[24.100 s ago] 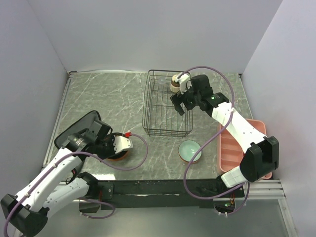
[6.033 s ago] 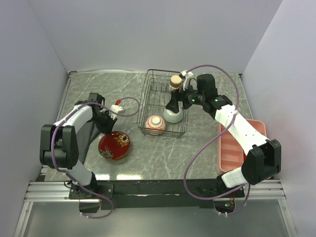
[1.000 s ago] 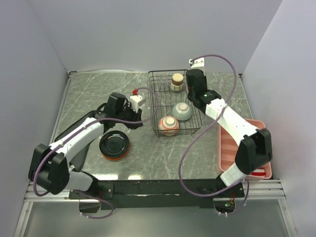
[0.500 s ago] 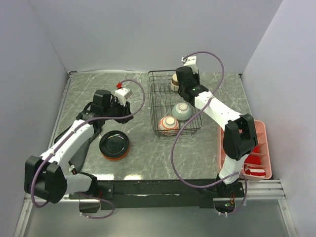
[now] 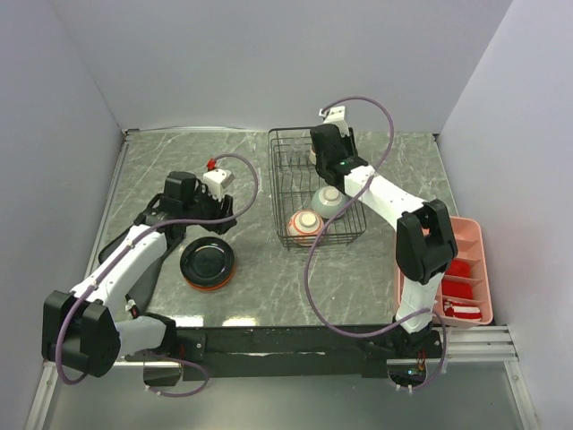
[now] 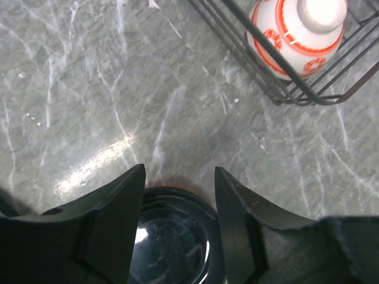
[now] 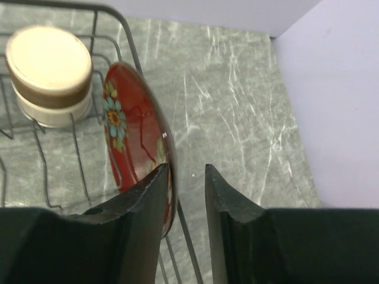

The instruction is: Load the mixed dishes into the dish rack

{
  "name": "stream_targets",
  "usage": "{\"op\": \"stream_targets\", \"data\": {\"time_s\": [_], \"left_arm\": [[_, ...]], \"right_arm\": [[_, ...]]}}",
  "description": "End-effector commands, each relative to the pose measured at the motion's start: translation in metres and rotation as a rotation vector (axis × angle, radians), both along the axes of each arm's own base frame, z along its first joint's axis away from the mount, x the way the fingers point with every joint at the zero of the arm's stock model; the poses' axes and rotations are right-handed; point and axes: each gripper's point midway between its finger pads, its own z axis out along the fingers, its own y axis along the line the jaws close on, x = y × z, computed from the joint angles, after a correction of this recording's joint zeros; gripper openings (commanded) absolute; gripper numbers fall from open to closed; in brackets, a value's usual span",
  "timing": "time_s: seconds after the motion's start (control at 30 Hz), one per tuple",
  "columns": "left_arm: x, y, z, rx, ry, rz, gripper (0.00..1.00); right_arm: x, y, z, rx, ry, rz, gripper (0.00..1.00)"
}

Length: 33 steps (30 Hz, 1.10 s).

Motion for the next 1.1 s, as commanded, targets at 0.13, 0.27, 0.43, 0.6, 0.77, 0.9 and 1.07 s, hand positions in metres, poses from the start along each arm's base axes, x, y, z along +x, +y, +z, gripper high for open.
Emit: {"op": "stream_targets", "data": {"time_s": [0.13, 0.27, 0.43, 0.6, 0.77, 0.9, 1.07], "left_arm": [[0.002, 0.046, -0.004, 0.155, -0.042, -0.029, 0.59], [-0.008, 0.076, -0.022, 0.235, 0.048, -0.085, 0.62], [-0.024, 0.087, -0.046, 0.278, 0.136, -0.172, 0.64], [-0.026, 0.094, -0.066, 0.33, 0.161, -0.187, 0.63], [-0.032, 0.094, -0.08, 0.327, 0.205, -0.21, 0.54], [-0.041, 0.093, -0.093, 0.325, 0.252, -0.24, 0.48], [-0.042, 0.092, -0.099, 0.322, 0.266, -0.259, 0.39]], "right_arm": [[-0.031, 0.029, 0.123, 0.225, -0.218, 0.177, 0.5], [-0.061, 0.054, 0.132, 0.301, -0.158, 0.41, 0.66], [-0.089, 0.062, 0.107, 0.328, -0.08, 0.529, 0.92], [-0.097, 0.06, 0.102, 0.331, -0.08, 0.55, 0.94], [-0.098, 0.055, 0.1, 0.338, -0.077, 0.54, 0.94], [-0.1, 0.052, 0.097, 0.347, -0.081, 0.536, 0.94], [-0.102, 0.052, 0.094, 0.367, -0.076, 0.542, 0.94]]}}
